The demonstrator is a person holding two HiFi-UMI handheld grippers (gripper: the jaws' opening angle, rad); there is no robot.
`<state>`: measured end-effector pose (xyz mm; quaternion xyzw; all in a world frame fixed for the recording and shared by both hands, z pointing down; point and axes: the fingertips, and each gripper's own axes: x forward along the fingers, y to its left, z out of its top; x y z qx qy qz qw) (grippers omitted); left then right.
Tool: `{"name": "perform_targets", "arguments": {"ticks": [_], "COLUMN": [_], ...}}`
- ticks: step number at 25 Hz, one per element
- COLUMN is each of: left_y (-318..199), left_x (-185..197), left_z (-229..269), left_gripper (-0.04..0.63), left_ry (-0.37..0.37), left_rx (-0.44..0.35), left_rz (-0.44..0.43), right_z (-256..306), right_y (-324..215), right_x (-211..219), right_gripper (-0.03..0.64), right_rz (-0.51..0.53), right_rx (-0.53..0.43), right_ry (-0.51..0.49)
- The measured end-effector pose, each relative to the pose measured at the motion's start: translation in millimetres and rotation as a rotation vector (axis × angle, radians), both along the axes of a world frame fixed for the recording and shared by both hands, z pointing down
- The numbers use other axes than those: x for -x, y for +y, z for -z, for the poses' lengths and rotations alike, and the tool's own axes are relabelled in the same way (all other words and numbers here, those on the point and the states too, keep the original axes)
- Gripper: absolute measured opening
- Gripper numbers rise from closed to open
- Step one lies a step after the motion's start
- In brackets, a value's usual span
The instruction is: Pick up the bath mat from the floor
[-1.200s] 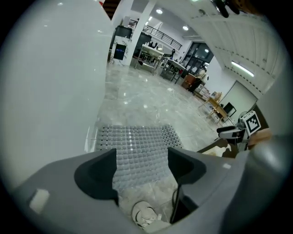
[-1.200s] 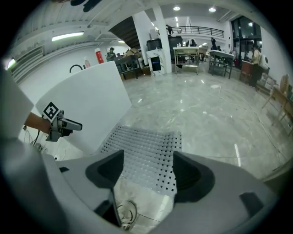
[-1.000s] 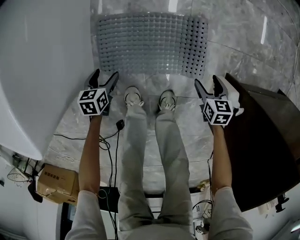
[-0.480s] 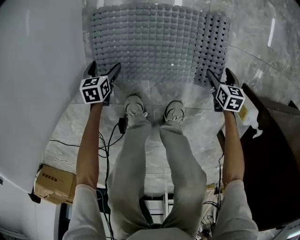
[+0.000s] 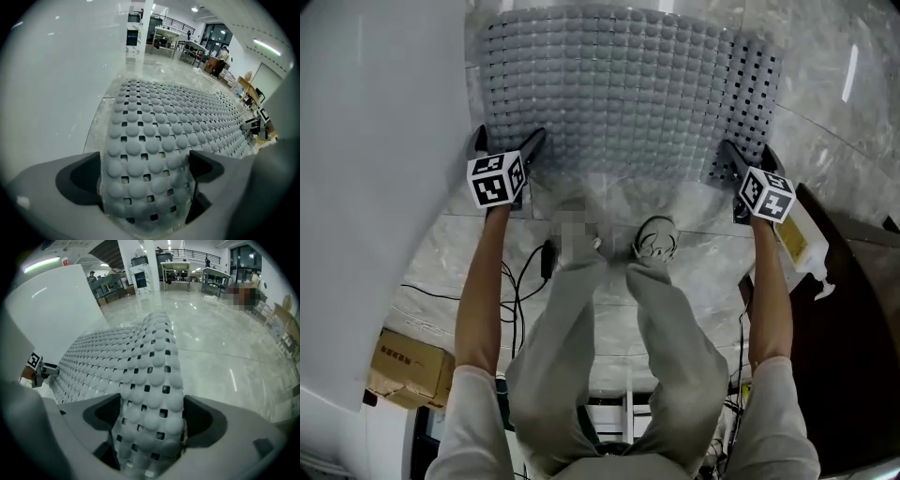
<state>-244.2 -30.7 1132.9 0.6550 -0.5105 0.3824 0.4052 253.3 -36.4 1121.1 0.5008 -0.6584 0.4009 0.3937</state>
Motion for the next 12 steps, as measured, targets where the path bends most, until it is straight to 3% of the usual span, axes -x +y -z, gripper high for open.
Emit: {"name": "perform_targets", "arguments": {"ticks": [4, 8, 10, 12], "left_y": [-0.6, 1.1, 1.3, 2.6], "left_x": [-1.3, -4.8, -9.9, -16.1], "left_z": [0.2, -0.8, 0.1, 2.5], "left_gripper": [0.571, 0.544, 0.507, 0.451], "left_ry": [-0.027, -0.050, -0.049, -0.041], "left_rx": [0.005, 0.088, 0.123, 0.134], "left_rz": [0.003, -0.013, -0.030, -0.048], "right_z": [-1.3, -0.1, 2.1, 5.9], "right_y": [-1.8, 0.2, 1.1, 2.5], "right_x": [-0.9, 2.3, 10.0, 21.6], "right_gripper": [0.383, 0.382, 0.328, 0.227], "right_rz": [0.000, 0.005, 0.018, 0.041], "right_rx": [0.004, 0.037, 0.058, 0.072], "right_ry": [0.014, 0.033, 0.020, 0.008]}}
